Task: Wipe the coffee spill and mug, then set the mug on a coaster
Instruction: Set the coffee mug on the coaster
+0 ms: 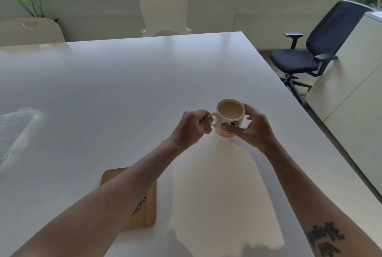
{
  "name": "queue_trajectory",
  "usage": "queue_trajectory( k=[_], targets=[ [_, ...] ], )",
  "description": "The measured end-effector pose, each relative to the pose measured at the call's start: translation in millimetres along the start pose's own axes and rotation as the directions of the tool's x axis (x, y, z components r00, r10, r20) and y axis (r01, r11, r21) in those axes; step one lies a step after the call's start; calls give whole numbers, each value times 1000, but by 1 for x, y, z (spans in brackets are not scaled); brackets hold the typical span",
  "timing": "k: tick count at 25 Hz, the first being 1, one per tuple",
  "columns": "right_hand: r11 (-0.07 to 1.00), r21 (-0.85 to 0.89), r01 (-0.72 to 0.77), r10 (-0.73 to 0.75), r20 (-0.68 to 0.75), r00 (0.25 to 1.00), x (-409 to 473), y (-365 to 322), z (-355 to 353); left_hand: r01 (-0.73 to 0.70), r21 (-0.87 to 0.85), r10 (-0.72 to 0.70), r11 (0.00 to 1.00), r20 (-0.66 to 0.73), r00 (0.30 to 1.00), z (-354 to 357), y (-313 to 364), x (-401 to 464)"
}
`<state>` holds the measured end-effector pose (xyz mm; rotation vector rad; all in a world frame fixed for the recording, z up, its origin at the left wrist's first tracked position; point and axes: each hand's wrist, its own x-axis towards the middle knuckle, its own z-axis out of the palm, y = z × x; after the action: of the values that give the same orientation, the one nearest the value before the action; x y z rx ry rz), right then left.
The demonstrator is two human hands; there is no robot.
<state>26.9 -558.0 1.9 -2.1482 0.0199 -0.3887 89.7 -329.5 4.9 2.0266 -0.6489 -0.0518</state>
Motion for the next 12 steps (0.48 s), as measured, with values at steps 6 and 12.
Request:
queue_trajectory(
  k=[6,12],
  targets=[
    [997,-10,82,-82,-33,996,5,-34,-1,-75,24,75,997,-38,996,-32,18,-4],
    [989,-38,142,-144,-56,988,7,-85,11,-102,28,104,994,-63,993,-85,36,-24]
  ],
)
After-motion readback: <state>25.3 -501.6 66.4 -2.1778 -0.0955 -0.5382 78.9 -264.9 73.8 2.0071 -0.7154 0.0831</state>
